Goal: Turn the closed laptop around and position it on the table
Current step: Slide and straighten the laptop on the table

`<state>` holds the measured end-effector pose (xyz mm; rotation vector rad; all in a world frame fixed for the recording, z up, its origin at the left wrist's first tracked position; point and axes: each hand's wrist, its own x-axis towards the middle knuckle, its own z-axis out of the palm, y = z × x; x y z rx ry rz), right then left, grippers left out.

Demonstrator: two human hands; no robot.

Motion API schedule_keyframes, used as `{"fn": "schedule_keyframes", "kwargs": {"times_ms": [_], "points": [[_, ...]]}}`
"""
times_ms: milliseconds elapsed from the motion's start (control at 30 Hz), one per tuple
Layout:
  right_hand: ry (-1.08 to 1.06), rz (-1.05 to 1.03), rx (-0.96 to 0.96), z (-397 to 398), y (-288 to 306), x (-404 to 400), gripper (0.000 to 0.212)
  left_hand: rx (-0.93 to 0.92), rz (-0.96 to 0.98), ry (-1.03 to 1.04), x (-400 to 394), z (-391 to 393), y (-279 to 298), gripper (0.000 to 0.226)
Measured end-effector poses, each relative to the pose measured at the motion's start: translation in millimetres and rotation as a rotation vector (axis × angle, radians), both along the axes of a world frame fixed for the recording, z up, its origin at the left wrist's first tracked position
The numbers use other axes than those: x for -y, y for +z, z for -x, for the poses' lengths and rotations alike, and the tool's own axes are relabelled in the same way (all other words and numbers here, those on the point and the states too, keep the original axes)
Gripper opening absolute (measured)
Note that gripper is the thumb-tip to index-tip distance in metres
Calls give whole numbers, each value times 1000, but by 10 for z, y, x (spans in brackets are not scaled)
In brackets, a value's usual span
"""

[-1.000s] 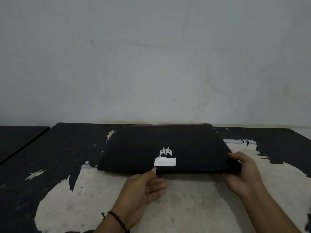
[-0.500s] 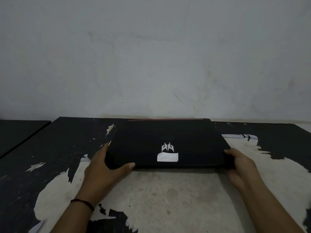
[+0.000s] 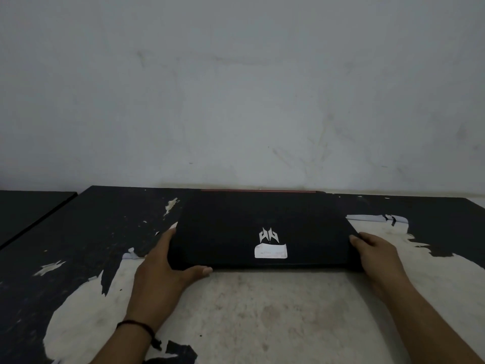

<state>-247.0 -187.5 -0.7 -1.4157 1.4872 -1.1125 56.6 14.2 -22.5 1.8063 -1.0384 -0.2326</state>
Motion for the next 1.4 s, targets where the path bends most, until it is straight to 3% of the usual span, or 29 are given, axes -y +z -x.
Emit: {"fn": "schedule_keyframes", "kwargs": {"times_ms": [533,733,833,1000,1100,1400], "points": [[-59,112,-325,-130,-46,220,30,4,-16,32,133,-7,35,108],[-13,91,-331,-103,-83,197,38,-10,-63,10,117,6,74,112],[-42,50,-225,-77,-93,177,53,-72,-120,-4,97,-40,145,121],[-159,161,-273,-49,-88,147,50,-111,-60,212,326,-162,206,69],[-149,178,-298,-54,-89,164,51,-115,-126,304,453,-247,219,45],[-45,27,-521,-155,-75,285,65,131,-400,352,683,-407,184,55]]}}
